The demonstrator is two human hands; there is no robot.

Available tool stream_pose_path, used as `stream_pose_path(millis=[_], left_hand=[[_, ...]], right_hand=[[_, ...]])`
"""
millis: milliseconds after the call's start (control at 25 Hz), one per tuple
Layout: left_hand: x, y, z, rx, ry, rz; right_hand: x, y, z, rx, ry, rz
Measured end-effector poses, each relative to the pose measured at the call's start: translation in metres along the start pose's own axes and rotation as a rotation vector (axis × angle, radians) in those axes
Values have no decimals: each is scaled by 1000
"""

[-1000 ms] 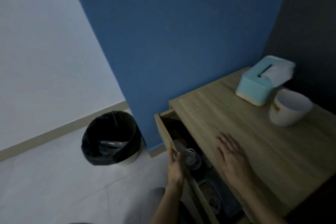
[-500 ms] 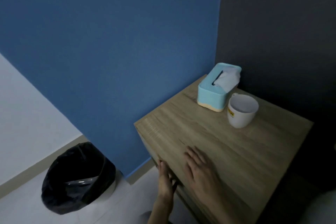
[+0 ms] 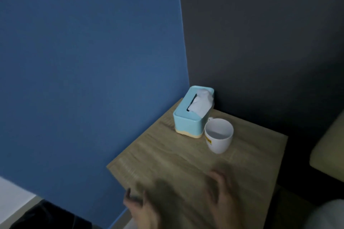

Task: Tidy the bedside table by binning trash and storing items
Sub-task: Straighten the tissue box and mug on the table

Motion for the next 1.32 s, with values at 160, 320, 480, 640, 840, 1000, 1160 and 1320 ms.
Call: stream_pose_path(millis=[160,320,480,640,840,1000,1160,1320], left_hand=[[67,-39,64,393,215,-314],[137,-59,94,590,365,-579],[200,-67,119,858,608,-740],[242,-54,118,988,988,-813],[252,-49,118,1143,1077,-734],[264,-55,121,1206,1226,-743],[283,-72,112,1350,1578,-887],[284,-54,100,1223,1521,-980]], right_hand=[[-20,64,26,456,99,-38],[1,102,33,413,185,-119],[-5,110,47,370,136,-92],[-33,116,60,364,143,80],[-37,118,65,338,150,118],[-37,119,64,375,97,122],[-33,119,65,396,37,88],[-31,120,65,401,53,98]])
Point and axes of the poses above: each hand's wrist, its own y-axis towards the middle knuckle, its own x-axis out of the palm, z = x × y, the point moved 8 cm from there along y, towards the middle knuckle, and after that the axes turned 3 degrees about -y, right-handed, at the moved point
